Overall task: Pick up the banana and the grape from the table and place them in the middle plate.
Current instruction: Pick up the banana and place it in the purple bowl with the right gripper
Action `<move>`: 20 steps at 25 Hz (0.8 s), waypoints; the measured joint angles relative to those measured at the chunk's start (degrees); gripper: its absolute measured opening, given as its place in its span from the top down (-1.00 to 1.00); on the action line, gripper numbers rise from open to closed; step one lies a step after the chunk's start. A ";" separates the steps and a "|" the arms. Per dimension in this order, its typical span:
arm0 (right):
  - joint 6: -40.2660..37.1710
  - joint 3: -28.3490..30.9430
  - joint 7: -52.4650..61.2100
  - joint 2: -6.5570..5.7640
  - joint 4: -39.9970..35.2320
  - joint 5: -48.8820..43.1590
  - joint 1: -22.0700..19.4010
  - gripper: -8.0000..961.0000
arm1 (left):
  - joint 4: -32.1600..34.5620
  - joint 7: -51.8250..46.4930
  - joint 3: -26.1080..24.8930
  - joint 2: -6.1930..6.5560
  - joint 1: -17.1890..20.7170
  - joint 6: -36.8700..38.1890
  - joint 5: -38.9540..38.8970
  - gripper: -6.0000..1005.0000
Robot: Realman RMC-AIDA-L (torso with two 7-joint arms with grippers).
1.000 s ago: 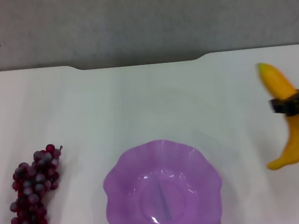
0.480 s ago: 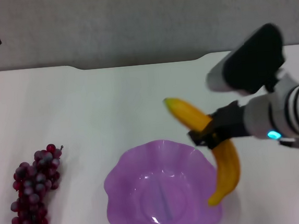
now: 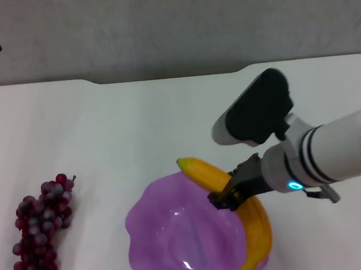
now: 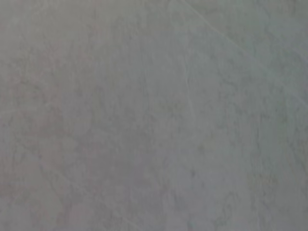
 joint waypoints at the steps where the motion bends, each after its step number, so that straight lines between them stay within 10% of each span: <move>1: -0.83 -0.46 -0.43 0.00 1.88 1.00 0.91 -0.11 | 0.00 0.00 0.00 0.00 0.00 0.00 0.00 -0.44; 20: -4.45 -1.87 -2.69 0.03 8.68 5.50 4.61 -0.14 | 0.06 0.07 -0.01 -0.09 -0.12 -0.01 0.00 -0.43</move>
